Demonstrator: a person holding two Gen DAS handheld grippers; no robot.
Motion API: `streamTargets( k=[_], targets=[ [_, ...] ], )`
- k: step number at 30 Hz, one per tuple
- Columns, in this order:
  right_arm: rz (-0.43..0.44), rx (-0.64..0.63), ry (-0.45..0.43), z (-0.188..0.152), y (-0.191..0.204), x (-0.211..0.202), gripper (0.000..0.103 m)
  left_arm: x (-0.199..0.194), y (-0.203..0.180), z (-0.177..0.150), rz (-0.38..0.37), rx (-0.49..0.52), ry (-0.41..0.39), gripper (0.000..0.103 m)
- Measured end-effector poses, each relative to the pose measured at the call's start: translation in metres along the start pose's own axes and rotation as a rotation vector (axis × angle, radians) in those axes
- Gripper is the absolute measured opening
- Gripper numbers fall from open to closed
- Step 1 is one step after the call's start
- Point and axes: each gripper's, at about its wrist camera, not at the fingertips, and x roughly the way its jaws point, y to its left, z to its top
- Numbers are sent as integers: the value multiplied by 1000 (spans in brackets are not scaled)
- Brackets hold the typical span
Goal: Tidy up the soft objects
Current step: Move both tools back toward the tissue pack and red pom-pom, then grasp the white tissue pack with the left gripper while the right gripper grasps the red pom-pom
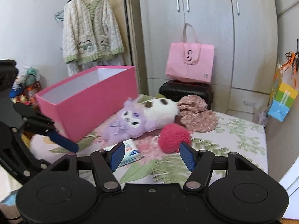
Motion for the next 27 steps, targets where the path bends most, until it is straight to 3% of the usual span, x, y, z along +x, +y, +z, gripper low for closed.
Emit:
streamTargets(
  k=[3, 8, 13, 16, 27],
  targets=[
    [-66, -43, -34, 1, -3, 11, 70, 13, 0, 0, 46, 2, -45, 69],
    [-62, -114, -2, 4, -3, 38, 70, 39, 0, 1, 183, 48, -83, 69],
    [-33, -76, 42, 5, -10, 64, 69, 56, 10, 2, 154, 19, -80, 66],
    [-69, -50, 45, 4, -17, 75, 70, 61, 13, 0, 121, -6, -84, 56],
    [-55, 55, 99, 4, -33, 111, 72, 76, 4, 1, 155, 1, -163, 56]
  ],
)
